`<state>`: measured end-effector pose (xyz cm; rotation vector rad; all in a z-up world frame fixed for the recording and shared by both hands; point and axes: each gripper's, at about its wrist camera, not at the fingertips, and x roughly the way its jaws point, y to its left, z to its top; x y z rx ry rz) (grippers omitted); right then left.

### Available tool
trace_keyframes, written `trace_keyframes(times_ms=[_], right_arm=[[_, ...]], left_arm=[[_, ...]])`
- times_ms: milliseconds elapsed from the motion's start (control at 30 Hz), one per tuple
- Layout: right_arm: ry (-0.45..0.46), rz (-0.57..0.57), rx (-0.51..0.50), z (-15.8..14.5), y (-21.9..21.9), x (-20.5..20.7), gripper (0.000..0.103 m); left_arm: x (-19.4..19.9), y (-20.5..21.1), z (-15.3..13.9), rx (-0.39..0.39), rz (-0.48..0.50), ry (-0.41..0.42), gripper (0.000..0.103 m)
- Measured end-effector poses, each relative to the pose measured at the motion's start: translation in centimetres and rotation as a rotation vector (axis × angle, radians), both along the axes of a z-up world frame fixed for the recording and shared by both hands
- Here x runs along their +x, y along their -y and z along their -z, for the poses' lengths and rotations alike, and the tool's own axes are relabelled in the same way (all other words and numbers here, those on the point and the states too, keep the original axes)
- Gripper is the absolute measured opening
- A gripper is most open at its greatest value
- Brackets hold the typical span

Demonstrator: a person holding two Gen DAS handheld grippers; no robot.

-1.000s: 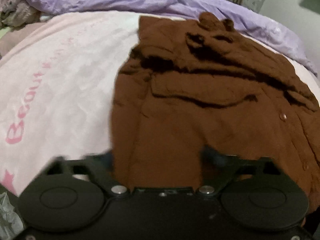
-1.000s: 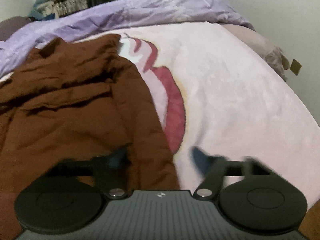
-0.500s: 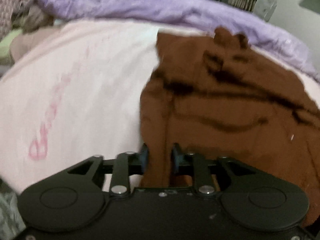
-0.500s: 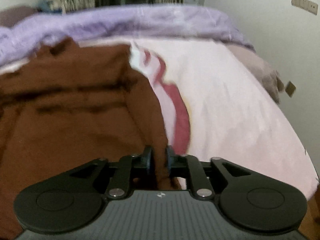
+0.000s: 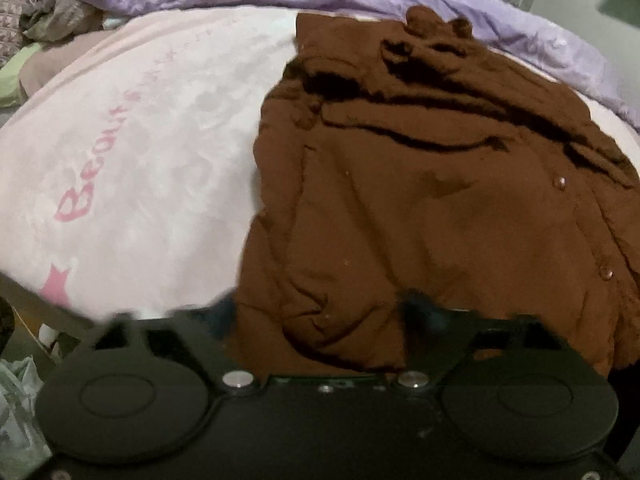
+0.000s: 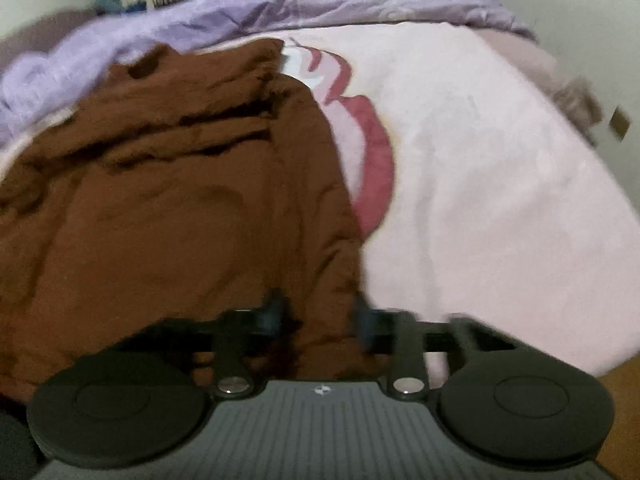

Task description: Fold large clothes

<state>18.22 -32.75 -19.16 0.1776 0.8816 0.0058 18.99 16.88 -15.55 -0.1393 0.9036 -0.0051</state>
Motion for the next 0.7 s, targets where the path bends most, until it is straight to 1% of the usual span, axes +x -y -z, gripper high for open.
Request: trace_keyframes(times_ms=[33,67,100,133,200,300,400,500,567,600,700], right_arm=[[0.008,0.003,-0.006,-0.3,-0.3,0.0,0.016],[0.018,0.002,-0.038,-0.7,-1.0,0.0,0.013],[0.034,-0.003,-0.063,-1.2,-1.5,-0.1,0.012],[0.053,-0.006,-0.082,-1.7,-2.0,-0.2,0.012],[0.090,0.002,-0.079,-2.7,-2.4,-0.2,0.011],[0.173,0.021,-0.050,-5.0,-2.4,-0.3,0.010],[0.248,0.038,-0.017,-7.0,-2.3,0.3,0.009],[0.291,0.028,-0.022,-8.5,-2.7,2.7,0.008],[0.307,0.008,-0.028,-9.3,-3.1,5.1,0.008],[0.311,0.011,-0.020,-9.7,-3.3,6.5,0.008],[0.338,0.045,0.023,-11.2,-3.1,11.0,0.008]], left_arm=[[-0.2,-0.2,-0.2,-0.028,0.000,0.004,0.031],[-0.4,-0.4,-0.7,-0.068,0.002,0.007,0.019],[-0.5,-0.4,-1.2,-0.072,0.006,0.014,0.017],[-0.5,0.0,-1.8,-0.047,0.010,0.026,0.017],[-0.2,0.8,-3.1,-0.013,0.020,0.065,0.017],[0.7,1.0,-5.5,-0.035,0.016,0.145,0.016],[2.7,1.1,-7.4,-0.034,0.025,0.203,0.016],[5.4,1.2,-9.5,-0.023,0.039,0.262,0.016],[7.6,1.0,-11.0,-0.029,0.043,0.308,0.015],[9.1,0.7,-11.9,-0.035,0.035,0.340,0.015],[14.2,0.1,-13.1,-0.052,0.008,0.372,0.015]])
